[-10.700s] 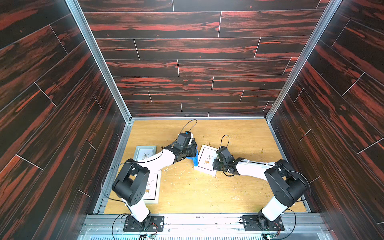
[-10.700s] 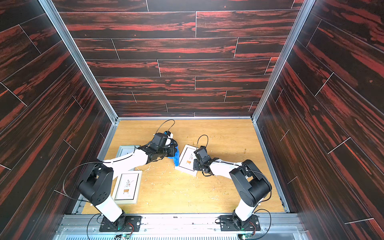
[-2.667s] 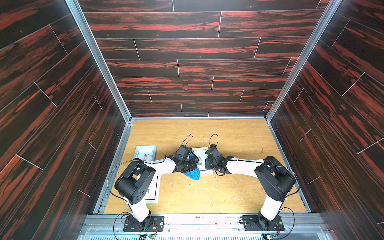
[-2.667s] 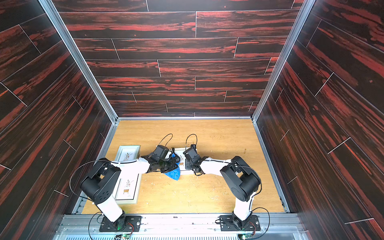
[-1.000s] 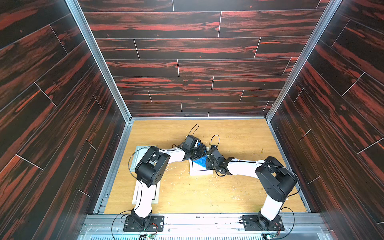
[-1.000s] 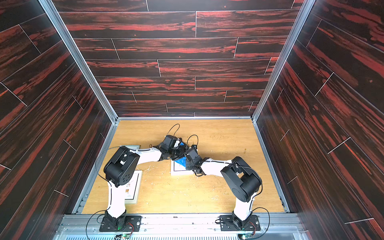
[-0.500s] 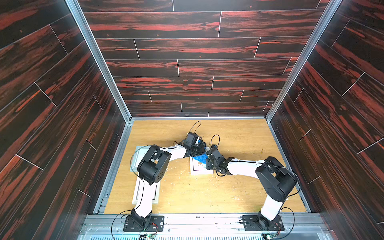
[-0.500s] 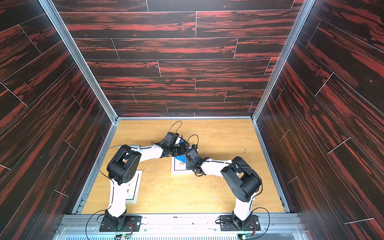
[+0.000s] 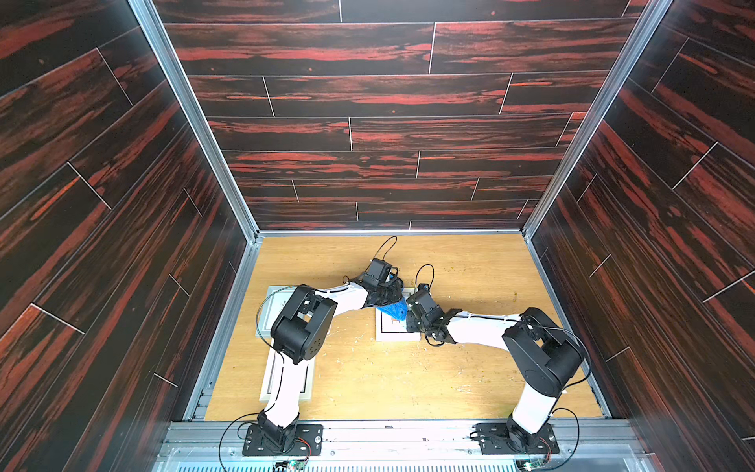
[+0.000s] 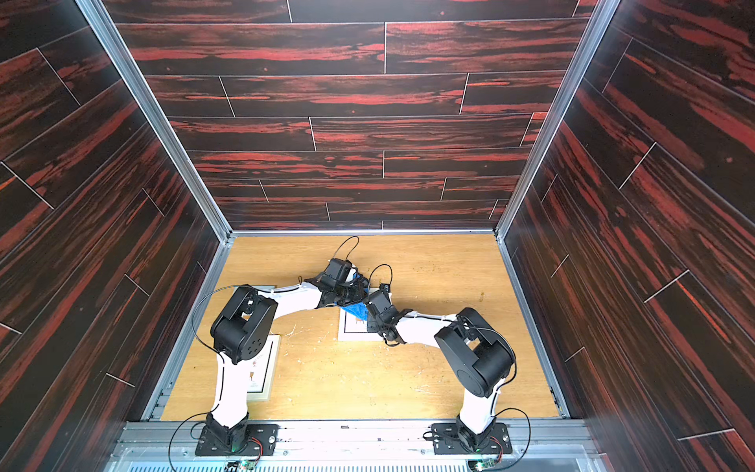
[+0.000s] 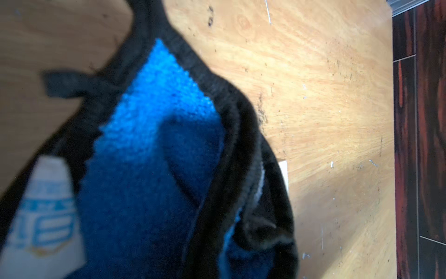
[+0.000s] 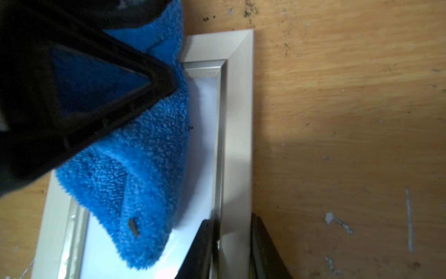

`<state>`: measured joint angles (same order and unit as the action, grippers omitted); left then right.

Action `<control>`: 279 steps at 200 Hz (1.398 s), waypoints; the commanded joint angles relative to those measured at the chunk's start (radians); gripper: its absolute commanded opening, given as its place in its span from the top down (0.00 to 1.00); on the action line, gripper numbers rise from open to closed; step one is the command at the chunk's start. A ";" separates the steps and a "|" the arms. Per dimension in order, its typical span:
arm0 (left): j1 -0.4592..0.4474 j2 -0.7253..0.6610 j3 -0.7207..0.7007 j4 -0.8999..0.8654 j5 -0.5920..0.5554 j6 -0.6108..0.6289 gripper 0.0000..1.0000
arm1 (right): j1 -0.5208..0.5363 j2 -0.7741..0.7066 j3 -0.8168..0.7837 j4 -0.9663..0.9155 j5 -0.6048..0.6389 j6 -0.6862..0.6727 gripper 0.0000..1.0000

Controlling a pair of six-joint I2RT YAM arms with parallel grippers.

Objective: Wipe the picture frame with a cloth
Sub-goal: Wipe the dirt from the picture frame.

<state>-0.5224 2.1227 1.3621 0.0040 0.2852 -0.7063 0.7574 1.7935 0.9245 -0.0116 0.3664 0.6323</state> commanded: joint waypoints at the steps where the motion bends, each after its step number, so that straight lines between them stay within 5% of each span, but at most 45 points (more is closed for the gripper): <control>1: 0.092 -0.033 -0.082 -0.062 -0.062 0.019 0.97 | 0.006 0.007 -0.013 -0.080 0.011 -0.003 1.00; 77: 0.004 0.069 0.075 -0.090 -0.012 -0.020 0.96 | 0.006 0.001 -0.011 -0.088 0.021 -0.006 1.00; 139: 0.116 -0.067 -0.069 -0.168 -0.090 0.051 0.96 | 0.006 -0.003 -0.014 -0.082 0.017 -0.002 1.00; 207: -0.014 0.039 0.090 -0.174 -0.036 0.005 0.96 | 0.006 -0.008 -0.017 -0.091 0.028 -0.002 1.00; 279: 0.021 -0.194 -0.128 -0.328 -0.122 0.083 0.96 | 0.006 0.007 -0.007 -0.090 0.032 -0.003 1.00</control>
<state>-0.4965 2.0312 1.3239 -0.1722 0.2199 -0.6529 0.7612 1.7931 0.9245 -0.0139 0.3805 0.6456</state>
